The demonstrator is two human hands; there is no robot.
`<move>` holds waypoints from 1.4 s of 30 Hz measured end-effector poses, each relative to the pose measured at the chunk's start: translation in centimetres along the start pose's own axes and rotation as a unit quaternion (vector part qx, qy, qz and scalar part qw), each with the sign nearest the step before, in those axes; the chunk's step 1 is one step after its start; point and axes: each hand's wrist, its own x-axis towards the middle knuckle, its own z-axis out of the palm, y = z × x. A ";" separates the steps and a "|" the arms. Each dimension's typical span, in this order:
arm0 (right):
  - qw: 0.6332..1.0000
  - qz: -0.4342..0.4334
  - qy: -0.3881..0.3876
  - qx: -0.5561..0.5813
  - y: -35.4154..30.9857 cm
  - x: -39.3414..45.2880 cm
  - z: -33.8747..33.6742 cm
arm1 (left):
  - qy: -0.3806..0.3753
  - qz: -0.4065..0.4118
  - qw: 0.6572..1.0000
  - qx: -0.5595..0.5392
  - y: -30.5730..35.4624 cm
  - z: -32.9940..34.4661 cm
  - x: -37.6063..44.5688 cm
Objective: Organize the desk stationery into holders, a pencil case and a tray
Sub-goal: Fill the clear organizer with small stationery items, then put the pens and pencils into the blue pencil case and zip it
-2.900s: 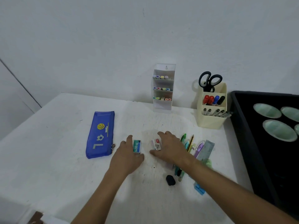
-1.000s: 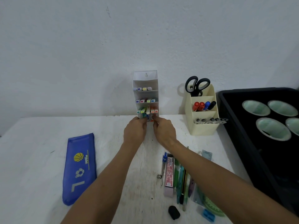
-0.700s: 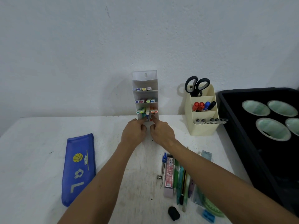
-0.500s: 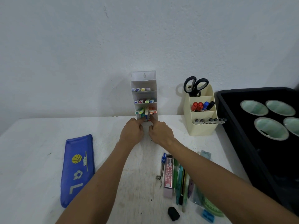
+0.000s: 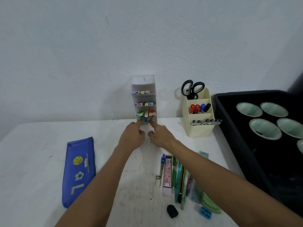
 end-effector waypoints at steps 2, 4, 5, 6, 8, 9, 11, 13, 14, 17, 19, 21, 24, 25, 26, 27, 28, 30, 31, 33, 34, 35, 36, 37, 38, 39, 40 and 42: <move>1.000 -0.010 0.007 0.015 -0.3 -0.9 -0.1 | 0.016 -0.008 1.000 -0.004 -0.2 -0.9 -1.2; 1.000 -0.022 0.008 0.021 -0.9 -1.8 -0.2 | 0.029 -0.018 0.999 -0.014 -0.8 -2.2 -3.0; 0.999 -0.034 0.002 0.022 -1.6 -2.3 -0.2 | 0.040 -0.024 0.999 -0.018 -1.5 -3.1 -4.1; 0.999 -0.046 -0.008 0.026 -2.1 -2.6 -0.2 | 0.048 -0.035 0.998 -0.022 -2.2 -4.0 -5.1; 0.996 -0.068 -0.032 0.045 -3.8 -3.4 0.4 | 0.060 -0.071 0.995 -0.026 -4.0 -6.1 -7.4; 0.994 -0.075 -0.046 0.058 -4.6 -3.9 0.8 | 0.058 -0.093 0.994 -0.024 -4.7 -7.0 -8.6; 0.990 -0.087 -0.078 0.079 -6.4 -4.9 2.2 | 0.056 -0.149 0.987 -0.022 -6.2 -8.8 -11.4; 0.986 -0.093 -0.106 0.085 -7.8 -5.7 3.8 | 0.071 -0.201 0.976 -0.041 -7.5 -9.8 -13.8; 0.985 -0.088 -0.123 0.086 -8.4 -6.1 4.5 | 0.084 -0.225 0.969 -0.060 -8.1 -10.1 -14.9; 0.976 -0.059 -0.188 0.088 -10.5 -7.5 7.1 | 0.086 -0.310 0.946 -0.033 -10.2 -10.7 -18.3; 0.972 -0.045 -0.211 0.088 -11.5 -8.1 8.7 | 0.063 -0.357 0.932 0.019 -10.9 -10.3 -19.8; 0.969 -0.033 -0.224 0.100 -12.1 -8.4 10.1 | 0.063 -0.367 0.928 -0.015 -10.7 -9.8 -20.8; 0.954 -0.002 -0.239 0.183 -12.8 -8.7 11.1 | 0.100 -0.350 0.927 -0.088 -10.2 -9.2 -21.5; 0.946 0.018 -0.234 0.224 -13.0 -8.7 11.0 | 0.114 -0.356 0.920 -0.121 -10.1 -9.1 -21.5; 0.936 0.048 -0.224 0.266 -13.1 -8.7 10.9 | 0.123 -0.368 0.907 -0.166 -10.0 -9.0 -21.6; 0.922 0.084 -0.212 0.313 -13.0 -8.6 10.7 | 0.129 -0.375 0.891 -0.221 -9.7 -9.0 -21.6; 0.904 0.120 -0.201 0.357 -12.7 -8.4 10.3 | 0.126 -0.376 0.876 -0.275 -9.3 -8.9 -21.6; 0.868 0.168 -0.181 0.431 -11.8 -7.9 8.9 | 0.094 -0.357 0.861 -0.349 -8.0 -8.7 -21.6; 0.856 0.177 -0.176 0.452 -11.1 -7.7 8.1 | 0.073 -0.345 0.858 -0.374 -7.3 -8.5 -21.5; 0.861 0.167 -0.178 0.446 -9.7 -7.5 6.0 | 0.041 -0.311 0.857 -0.410 -5.3 -8.0 -21.0; 0.872 0.152 -0.185 0.427 -8.9 -7.5 4.9 | 0.032 -0.291 0.861 -0.416 -4.2 -7.7 -20.6; 0.884 0.135 -0.188 0.407 -8.1 -7.8 3.7 | 0.023 -0.272 0.868 -0.414 -3.1 -7.5 -20.2; 0.896 0.118 -0.179 0.390 -6.9 -8.0 2.2 | 0.009 -0.250 0.877 -0.411 -1.7 -7.1 -19.5; 0.906 0.099 -0.168 0.375 -6.1 -8.4 0.8 | -0.003 -0.231 0.887 -0.400 -0.6 -6.8 -18.9; 0.920 0.080 -0.149 0.353 -4.9 -8.9 -0.9 | -0.020 -0.211 0.898 -0.386 0.7 -6.3 -18.1; 0.935 0.062 -0.127 0.325 -4.2 -9.5 -2.2 | -0.036 -0.197 0.912 -0.357 1.8 -6.0 -17.6; 0.949 0.053 -0.094 0.295 -2.8 -10.4 -4.0 | -0.054 -0.183 0.929 -0.316 3.3 -5.1 -16.5; 0.965 0.042 -0.058 0.253 -1.3 -12.2 -6.6 | -0.036 -0.176 0.957 -0.227 5.5 -4.6 -15.3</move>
